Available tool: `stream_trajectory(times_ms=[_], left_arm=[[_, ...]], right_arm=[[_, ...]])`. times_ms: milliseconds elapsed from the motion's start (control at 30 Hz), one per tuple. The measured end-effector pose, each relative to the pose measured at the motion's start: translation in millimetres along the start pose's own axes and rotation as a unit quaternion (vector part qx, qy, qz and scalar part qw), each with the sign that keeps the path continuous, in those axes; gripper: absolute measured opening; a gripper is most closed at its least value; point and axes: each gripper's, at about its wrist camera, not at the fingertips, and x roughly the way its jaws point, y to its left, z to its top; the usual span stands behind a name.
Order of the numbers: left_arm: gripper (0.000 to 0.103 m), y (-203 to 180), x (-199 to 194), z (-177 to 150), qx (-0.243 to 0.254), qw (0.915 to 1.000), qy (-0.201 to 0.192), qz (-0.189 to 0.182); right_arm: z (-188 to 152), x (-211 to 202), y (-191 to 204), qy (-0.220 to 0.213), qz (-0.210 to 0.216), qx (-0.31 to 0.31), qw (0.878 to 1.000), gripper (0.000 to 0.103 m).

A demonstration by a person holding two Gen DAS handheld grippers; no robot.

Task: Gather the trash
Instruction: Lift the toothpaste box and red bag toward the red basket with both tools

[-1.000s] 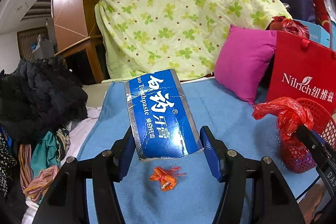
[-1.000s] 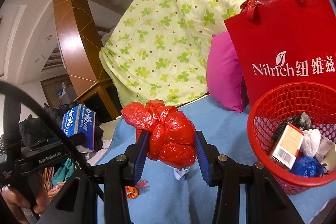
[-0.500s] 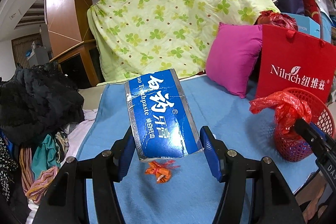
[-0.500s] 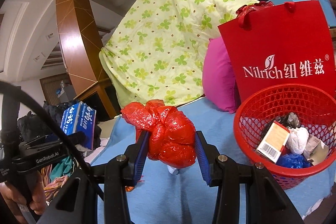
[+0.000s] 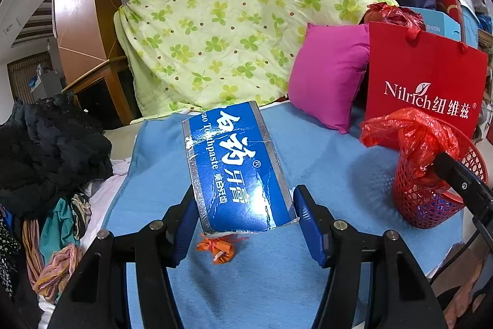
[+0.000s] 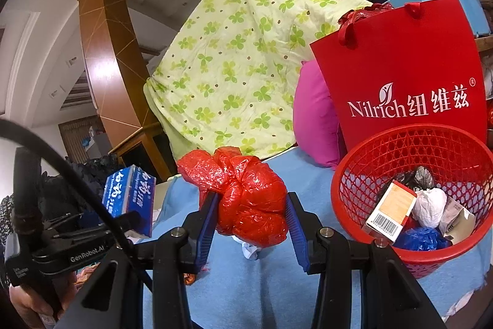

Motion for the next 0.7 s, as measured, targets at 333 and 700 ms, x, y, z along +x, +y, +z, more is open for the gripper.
stream_trajectory(times_ms=[333,700], left_arm=[[0.063,-8.4,4.1,-2.7,0.007,1.0000,0.006,-0.003],[0.063,-18.9,8.1,-5.0,0.016,0.9997,0.011,-0.013]], right_arm=[[-1.9,-4.0,-2.3,-0.003,-0.002,0.003,1.000,0.047],[-0.9,-14.8,-9.4,-0.010,-0.009,0.022,1.000,0.047]])
